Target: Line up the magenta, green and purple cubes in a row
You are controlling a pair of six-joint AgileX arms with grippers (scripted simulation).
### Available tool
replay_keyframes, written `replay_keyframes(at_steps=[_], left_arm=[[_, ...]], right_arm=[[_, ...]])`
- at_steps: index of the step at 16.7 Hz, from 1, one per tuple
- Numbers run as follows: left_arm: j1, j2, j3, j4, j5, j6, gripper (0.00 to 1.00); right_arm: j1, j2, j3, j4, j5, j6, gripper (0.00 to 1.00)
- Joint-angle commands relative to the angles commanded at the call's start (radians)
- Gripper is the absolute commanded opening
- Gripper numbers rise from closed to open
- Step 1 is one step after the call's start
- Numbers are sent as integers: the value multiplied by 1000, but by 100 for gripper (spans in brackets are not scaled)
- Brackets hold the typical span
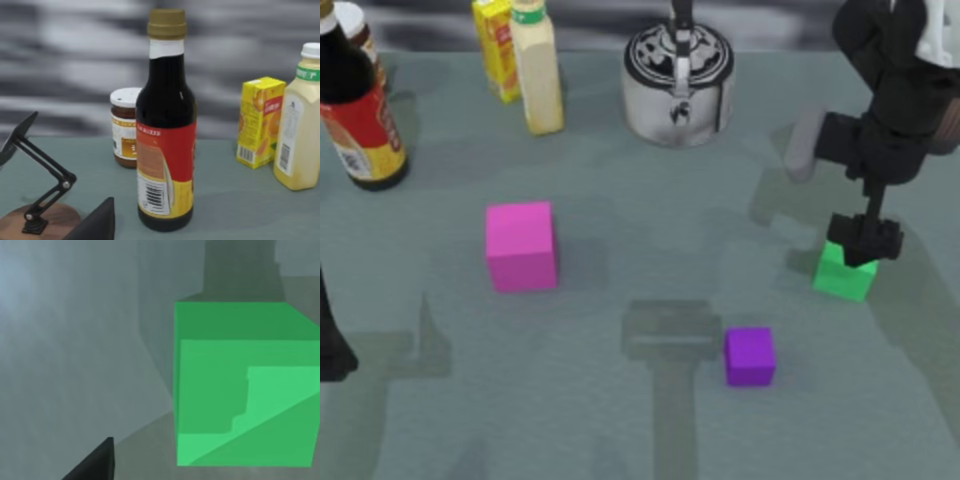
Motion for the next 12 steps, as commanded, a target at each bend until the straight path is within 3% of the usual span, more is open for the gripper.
replay_keyframes(at_steps=[6,12], left_arm=[[0,0,0,0,0,0,100],[0,0,0,0,0,0,100]], right_arm=[[-3,9,-11,17,0,-1,100],[0,98,-137,243,1,2,100]])
